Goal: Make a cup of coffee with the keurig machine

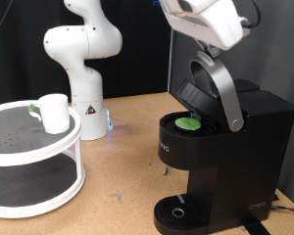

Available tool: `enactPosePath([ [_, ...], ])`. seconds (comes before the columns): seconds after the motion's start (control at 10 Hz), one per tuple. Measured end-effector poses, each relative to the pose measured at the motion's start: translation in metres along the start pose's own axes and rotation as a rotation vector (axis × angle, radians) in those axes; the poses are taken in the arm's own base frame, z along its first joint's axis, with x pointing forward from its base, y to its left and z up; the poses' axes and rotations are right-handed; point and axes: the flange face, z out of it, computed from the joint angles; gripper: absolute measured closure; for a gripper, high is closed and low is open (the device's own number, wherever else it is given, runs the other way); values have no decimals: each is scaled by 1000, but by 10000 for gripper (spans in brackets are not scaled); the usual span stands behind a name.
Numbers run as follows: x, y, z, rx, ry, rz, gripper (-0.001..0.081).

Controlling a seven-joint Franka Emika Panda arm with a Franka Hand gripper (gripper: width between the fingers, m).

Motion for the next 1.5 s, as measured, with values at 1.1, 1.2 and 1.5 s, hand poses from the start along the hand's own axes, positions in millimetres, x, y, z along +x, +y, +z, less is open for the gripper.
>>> enactPosePath([
  [1.1, -60, 50, 7, -73, -85, 36, 805],
  [1.2, -66, 54, 12, -85, -96, 43, 805],
  [1.5, -79, 65, 23, -108, -105, 64, 805],
])
